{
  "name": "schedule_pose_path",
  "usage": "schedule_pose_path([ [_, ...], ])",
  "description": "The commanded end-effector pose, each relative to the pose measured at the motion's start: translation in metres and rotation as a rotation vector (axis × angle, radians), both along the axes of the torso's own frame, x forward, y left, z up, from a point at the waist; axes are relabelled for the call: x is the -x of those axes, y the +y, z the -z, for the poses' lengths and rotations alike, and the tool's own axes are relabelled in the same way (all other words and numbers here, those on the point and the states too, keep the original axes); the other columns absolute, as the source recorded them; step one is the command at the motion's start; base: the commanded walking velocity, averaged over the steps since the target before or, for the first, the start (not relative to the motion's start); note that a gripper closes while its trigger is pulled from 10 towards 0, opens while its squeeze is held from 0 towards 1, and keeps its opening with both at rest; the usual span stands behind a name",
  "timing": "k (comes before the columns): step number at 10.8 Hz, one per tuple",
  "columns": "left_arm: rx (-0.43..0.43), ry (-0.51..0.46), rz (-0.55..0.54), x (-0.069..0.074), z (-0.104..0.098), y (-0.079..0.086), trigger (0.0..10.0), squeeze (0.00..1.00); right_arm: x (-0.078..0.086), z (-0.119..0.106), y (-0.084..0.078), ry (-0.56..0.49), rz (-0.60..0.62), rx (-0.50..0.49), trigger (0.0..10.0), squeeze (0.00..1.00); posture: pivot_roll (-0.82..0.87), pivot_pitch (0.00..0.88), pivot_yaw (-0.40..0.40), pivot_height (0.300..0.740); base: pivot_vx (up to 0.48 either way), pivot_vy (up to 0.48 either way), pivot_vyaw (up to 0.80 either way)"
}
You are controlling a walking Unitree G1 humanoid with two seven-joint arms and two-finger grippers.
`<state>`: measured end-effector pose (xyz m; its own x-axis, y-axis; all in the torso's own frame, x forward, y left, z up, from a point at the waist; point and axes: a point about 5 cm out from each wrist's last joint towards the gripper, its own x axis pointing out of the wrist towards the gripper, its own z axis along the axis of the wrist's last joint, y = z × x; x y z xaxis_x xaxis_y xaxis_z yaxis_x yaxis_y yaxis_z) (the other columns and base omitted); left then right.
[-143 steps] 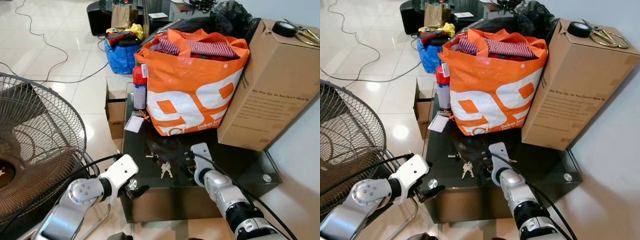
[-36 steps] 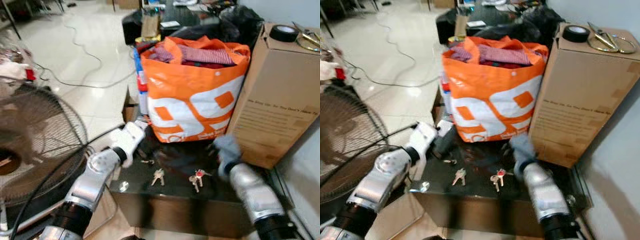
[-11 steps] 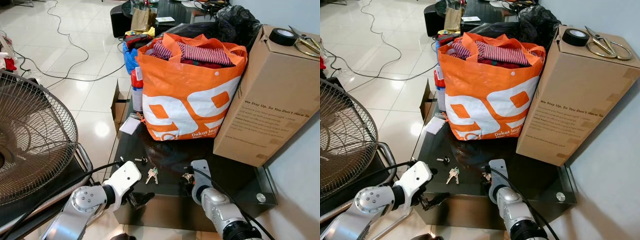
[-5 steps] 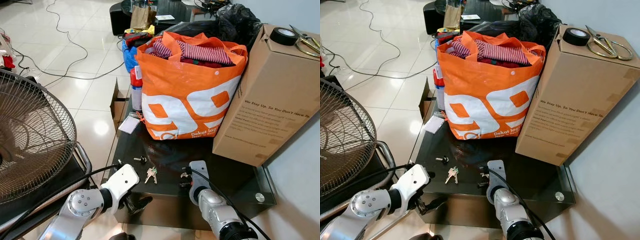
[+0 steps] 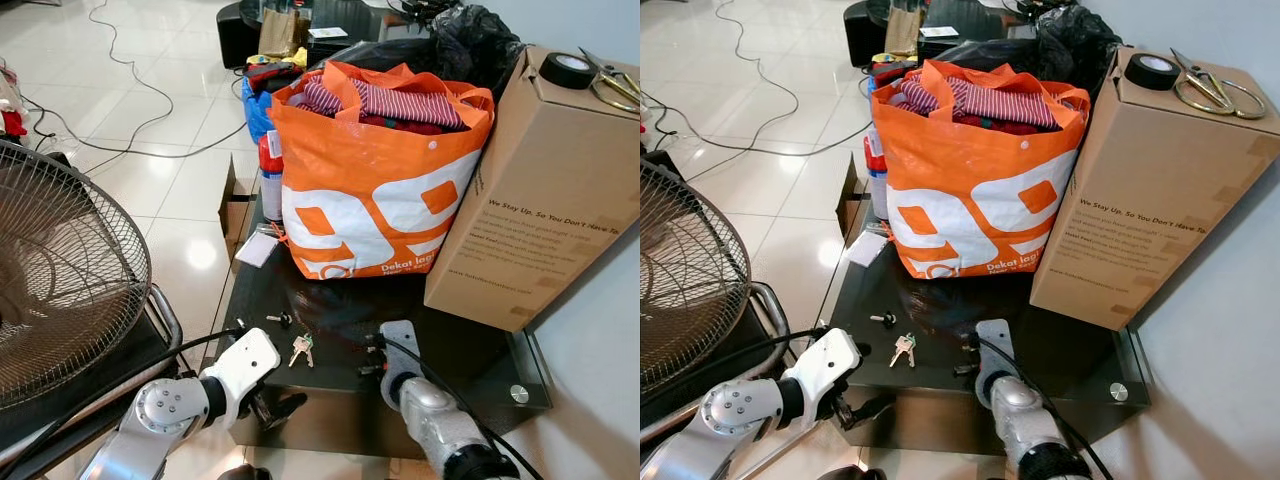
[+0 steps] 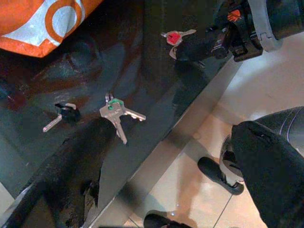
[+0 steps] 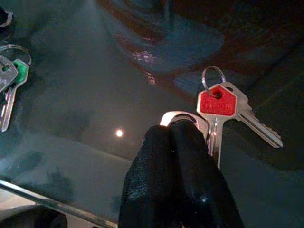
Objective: Hang keys on a hook
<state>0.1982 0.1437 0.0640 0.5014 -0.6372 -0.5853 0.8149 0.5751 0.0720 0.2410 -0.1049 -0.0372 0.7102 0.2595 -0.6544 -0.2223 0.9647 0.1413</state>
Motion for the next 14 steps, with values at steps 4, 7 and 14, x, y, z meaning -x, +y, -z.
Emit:
schedule_pose_path([
  [4,-0.004,0.000,0.000,0.000,0.008,0.000,10.0,0.07,0.006,-0.011,-0.002,-0.061,-0.164,-0.121,0.0,0.00,-0.11,0.029,-0.038,0.740,0.000,0.000,0.00],
  [7,0.005,-0.008,0.000,0.001,0.006,-0.003,10.0,0.07,0.007,-0.018,-0.007,-0.091,-0.192,-0.176,0.0,0.00,-0.10,0.024,-0.044,0.740,0.000,0.000,0.00],
  [14,0.014,-0.025,0.002,-0.001,-0.012,-0.009,10.0,0.07,0.004,-0.027,-0.003,-0.064,-0.125,-0.342,0.0,0.00,-0.10,0.024,-0.048,0.740,0.000,0.000,0.00],
])
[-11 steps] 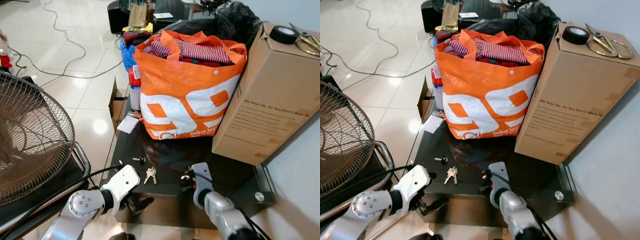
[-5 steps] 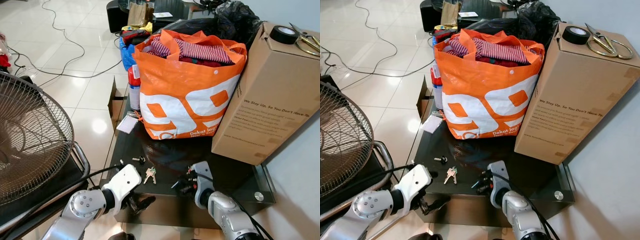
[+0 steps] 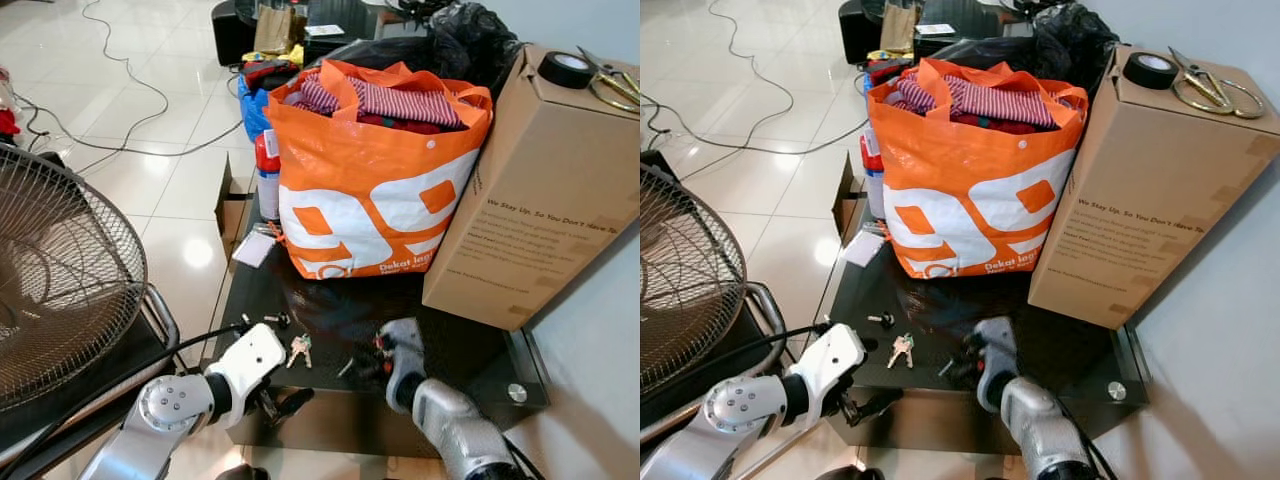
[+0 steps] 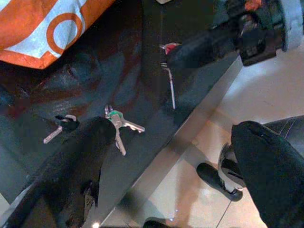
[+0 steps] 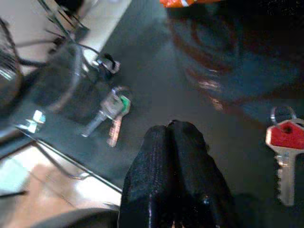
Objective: Hang keys on a hook
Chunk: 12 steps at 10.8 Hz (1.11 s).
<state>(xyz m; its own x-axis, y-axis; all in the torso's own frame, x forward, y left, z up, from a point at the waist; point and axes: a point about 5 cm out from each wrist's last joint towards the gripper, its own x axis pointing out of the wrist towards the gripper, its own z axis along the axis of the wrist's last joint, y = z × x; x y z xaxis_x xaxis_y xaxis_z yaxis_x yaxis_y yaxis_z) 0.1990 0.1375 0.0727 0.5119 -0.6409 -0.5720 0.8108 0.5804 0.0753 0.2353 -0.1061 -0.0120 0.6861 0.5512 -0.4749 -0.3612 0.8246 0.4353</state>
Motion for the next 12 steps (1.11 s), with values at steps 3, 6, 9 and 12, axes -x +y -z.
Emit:
schedule_pose_path([
  [3,0.002,-0.006,0.001,0.001,-0.001,-0.003,10.0,0.07,-0.001,-0.009,0.001,0.095,0.051,-0.232,0.0,0.00,-0.10,0.028,-0.053,0.740,0.000,0.000,0.00],
  [6,0.002,-0.006,-0.003,0.002,-0.001,-0.002,10.0,0.07,-0.009,-0.019,-0.006,0.078,0.103,-0.280,0.0,0.00,-0.10,0.025,-0.053,0.740,0.000,0.000,0.00],
  [9,0.001,-0.005,-0.002,0.003,-0.002,-0.002,10.0,0.07,-0.006,-0.004,0.000,-0.030,-0.042,0.212,10.0,1.00,-0.10,0.033,-0.054,0.740,0.000,0.000,0.00],
  [12,-0.002,-0.003,0.000,0.004,-0.001,-0.002,10.0,0.07,0.002,-0.001,0.016,-0.082,-0.173,0.249,10.0,1.00,-0.10,0.037,-0.056,0.740,0.000,0.000,0.00],
])
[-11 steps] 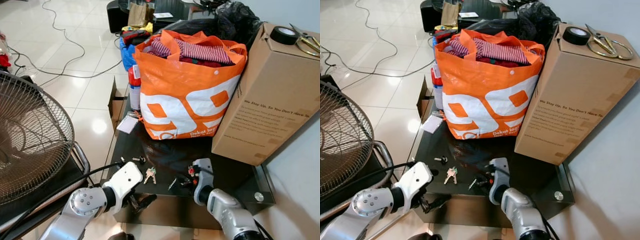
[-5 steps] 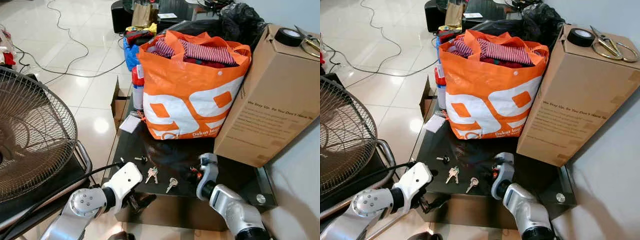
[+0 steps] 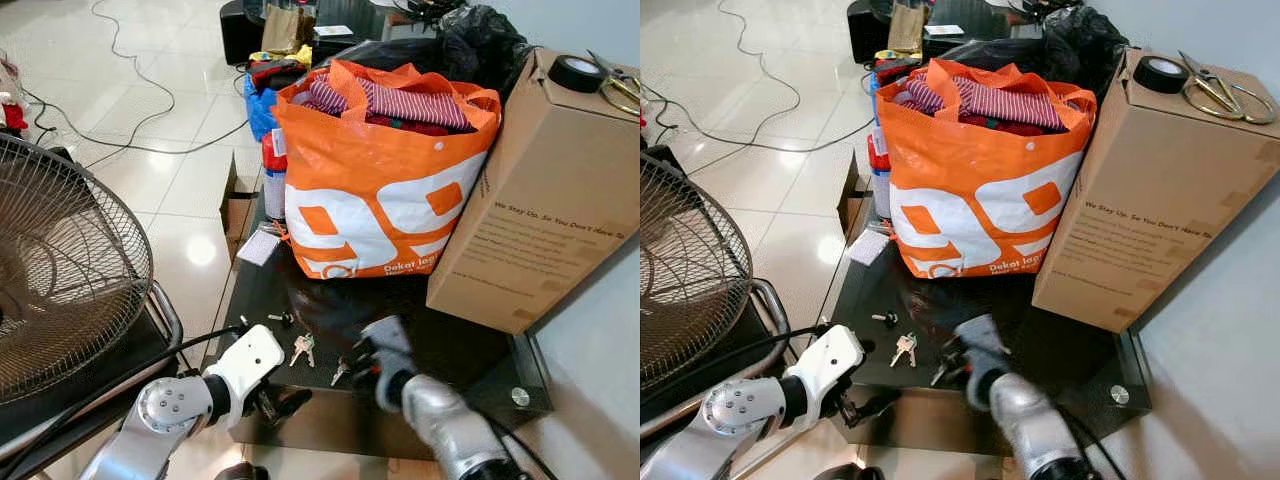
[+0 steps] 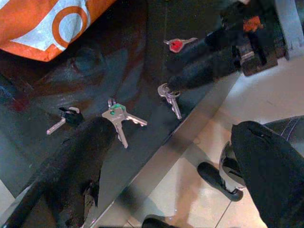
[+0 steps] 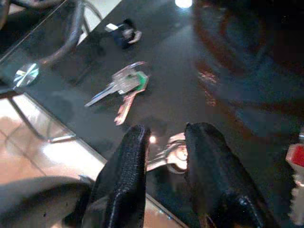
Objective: Hang keys on a hook
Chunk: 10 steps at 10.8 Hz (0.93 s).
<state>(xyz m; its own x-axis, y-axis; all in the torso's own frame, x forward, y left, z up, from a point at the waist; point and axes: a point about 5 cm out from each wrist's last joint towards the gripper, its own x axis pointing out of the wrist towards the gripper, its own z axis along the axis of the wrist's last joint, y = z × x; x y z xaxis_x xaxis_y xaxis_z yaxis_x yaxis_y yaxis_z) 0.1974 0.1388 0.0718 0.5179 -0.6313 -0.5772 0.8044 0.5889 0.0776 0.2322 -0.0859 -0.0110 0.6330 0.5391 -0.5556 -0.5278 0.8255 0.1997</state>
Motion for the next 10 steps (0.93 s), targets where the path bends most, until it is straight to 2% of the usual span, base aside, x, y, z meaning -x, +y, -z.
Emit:
schedule_pose_path([
  [1,0.004,-0.004,0.011,0.002,-0.002,-0.003,10.0,0.07,0.001,0.001,0.003,-0.022,-0.026,0.028,10.0,1.00,-0.10,0.039,-0.057,0.740,0.000,0.000,0.00],
  [2,0.002,-0.004,0.011,0.003,-0.003,-0.003,10.0,0.07,0.002,0.004,0.011,-0.055,-0.062,0.086,10.0,1.00,-0.09,0.048,-0.059,0.740,0.000,0.000,0.00],
  [3,0.001,-0.003,0.010,0.003,-0.003,-0.002,10.0,0.07,0.001,0.005,0.013,-0.062,-0.056,0.120,10.0,1.00,-0.09,0.053,-0.060,0.740,0.000,0.000,0.00],
  [4,-0.003,0.001,0.010,0.004,-0.003,-0.001,10.0,0.07,0.001,0.013,0.010,-0.050,-0.024,0.215,10.0,1.00,-0.09,0.056,-0.060,0.740,0.000,0.000,0.00],
  [5,-0.006,0.006,0.012,0.006,-0.003,0.000,10.0,0.07,0.002,0.017,0.010,-0.030,-0.008,0.232,10.0,0.76,-0.09,0.065,-0.060,0.740,0.000,0.000,0.00],
  [6,-0.010,0.012,0.013,0.009,-0.003,0.001,10.0,0.07,0.003,0.020,0.012,-0.019,-0.004,0.231,10.0,0.00,-0.08,0.074,-0.059,0.740,0.000,0.000,0.00],
  [10,-0.030,0.031,0.013,0.014,-0.003,0.008,10.0,0.07,-0.002,0.021,0.024,-0.026,0.026,0.210,10.0,0.00,-0.07,0.091,-0.054,0.740,0.000,0.000,0.00],
])
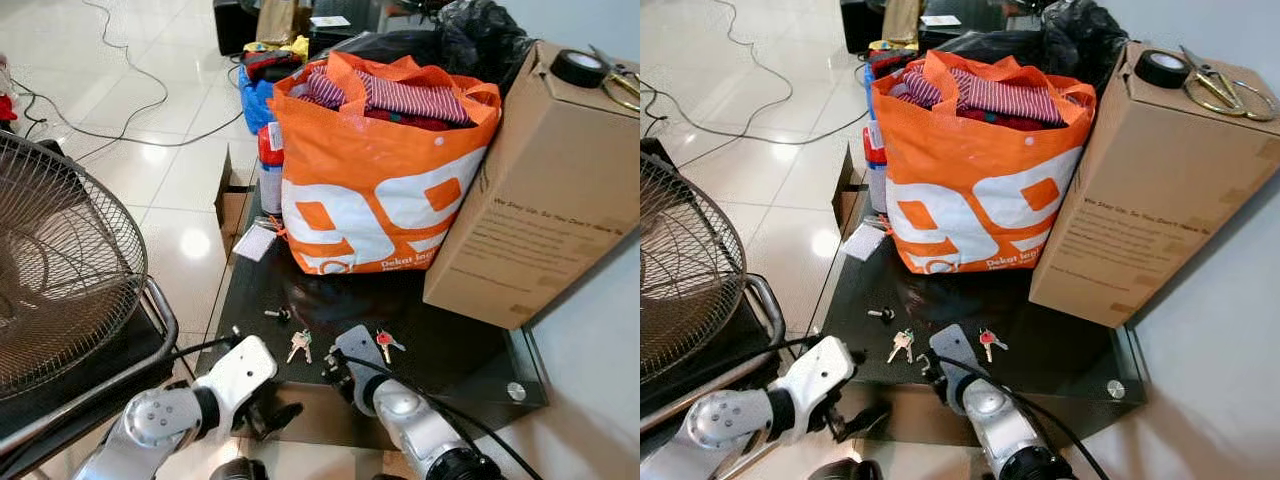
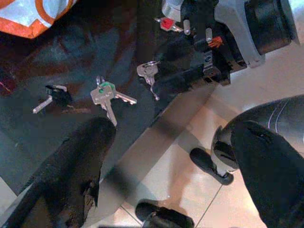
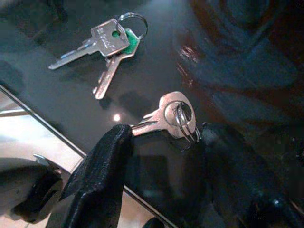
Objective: Hang keys on a hook
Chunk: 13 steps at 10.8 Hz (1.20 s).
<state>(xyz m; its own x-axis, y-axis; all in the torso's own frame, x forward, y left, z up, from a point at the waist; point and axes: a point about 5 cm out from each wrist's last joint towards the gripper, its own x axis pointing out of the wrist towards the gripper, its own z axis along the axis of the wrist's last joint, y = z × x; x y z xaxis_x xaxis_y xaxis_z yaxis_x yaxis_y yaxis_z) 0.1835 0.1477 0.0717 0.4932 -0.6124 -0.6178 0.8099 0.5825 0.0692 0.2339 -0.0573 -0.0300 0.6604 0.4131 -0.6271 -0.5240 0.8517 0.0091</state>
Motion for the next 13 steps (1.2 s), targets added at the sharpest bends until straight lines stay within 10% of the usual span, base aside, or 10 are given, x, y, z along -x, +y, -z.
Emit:
schedule_pose_path([
  [1,0.004,-0.003,0.009,0.000,-0.002,0.000,10.0,0.07,-0.001,0.000,-0.002,-0.007,0.020,-0.010,10.0,0.00,-0.07,0.089,-0.053,0.740,0.000,0.000,0.00],
  [13,-0.001,-0.010,0.023,-0.003,-0.003,0.003,10.0,0.07,0.000,0.000,0.009,-0.036,-0.055,-0.041,10.0,0.00,-0.05,0.079,-0.040,0.740,0.000,0.000,0.00],
])
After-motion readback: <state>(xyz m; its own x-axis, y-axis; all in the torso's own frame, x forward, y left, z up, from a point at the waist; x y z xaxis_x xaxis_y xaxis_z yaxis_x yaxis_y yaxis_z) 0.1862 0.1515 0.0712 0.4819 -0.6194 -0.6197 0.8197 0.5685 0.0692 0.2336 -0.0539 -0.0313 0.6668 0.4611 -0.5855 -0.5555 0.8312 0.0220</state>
